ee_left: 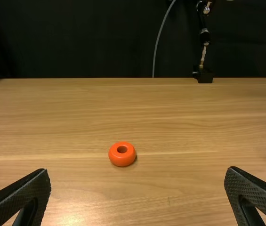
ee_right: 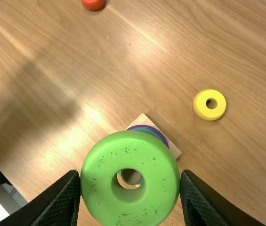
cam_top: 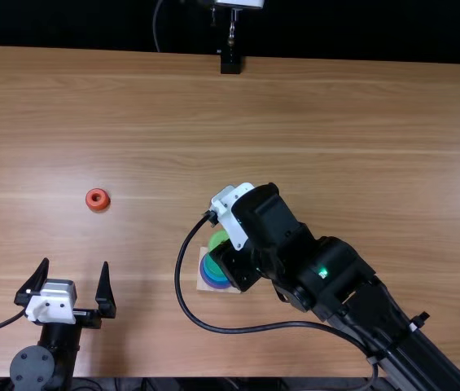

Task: Build the Hanoi tower: stack the rings onto the peg from bottom to top in this color order: purple, dark blue, light blue, dark green, light green, yellow, orange.

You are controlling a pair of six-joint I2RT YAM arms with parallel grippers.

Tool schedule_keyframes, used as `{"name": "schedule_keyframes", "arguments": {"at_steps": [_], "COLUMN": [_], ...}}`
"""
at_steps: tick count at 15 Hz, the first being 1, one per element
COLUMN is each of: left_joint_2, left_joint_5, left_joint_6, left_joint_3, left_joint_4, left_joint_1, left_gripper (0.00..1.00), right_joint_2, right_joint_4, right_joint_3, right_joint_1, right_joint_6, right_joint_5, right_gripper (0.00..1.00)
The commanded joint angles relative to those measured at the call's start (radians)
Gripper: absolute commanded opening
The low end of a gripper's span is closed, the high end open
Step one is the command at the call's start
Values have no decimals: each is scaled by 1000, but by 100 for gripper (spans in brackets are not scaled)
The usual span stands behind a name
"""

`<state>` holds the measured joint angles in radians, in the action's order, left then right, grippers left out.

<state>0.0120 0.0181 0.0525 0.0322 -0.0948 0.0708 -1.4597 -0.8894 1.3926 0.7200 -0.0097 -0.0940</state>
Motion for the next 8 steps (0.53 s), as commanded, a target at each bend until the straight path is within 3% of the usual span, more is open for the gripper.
{"name": "schedule_keyframes", "arguments": {"at_steps": [1, 5, 6, 8], "left_joint_2": [-12, -12, -12, -12], "left_joint_5": [-7, -7, -7, -9], "left_joint_6": [-12, -12, -12, -12], "left_joint_3": [-32, -32, -32, -32], "left_joint_4": [-5, -5, -5, -5], "left_joint_1": [-9, -9, -9, -9], "left_gripper": [100, 100, 100, 100], "right_joint_2": [-7, -31, -31, -33], "right_joint_4": [5, 3, 5, 5], "right_joint_3": [-14, -17, -15, -15], "right_joint_1": [6, 7, 7, 7], "right_joint_6": [2, -1, 1, 1], "right_joint_5": [-4, -2, 2, 8], "right_gripper": [0, 0, 15, 95]}}
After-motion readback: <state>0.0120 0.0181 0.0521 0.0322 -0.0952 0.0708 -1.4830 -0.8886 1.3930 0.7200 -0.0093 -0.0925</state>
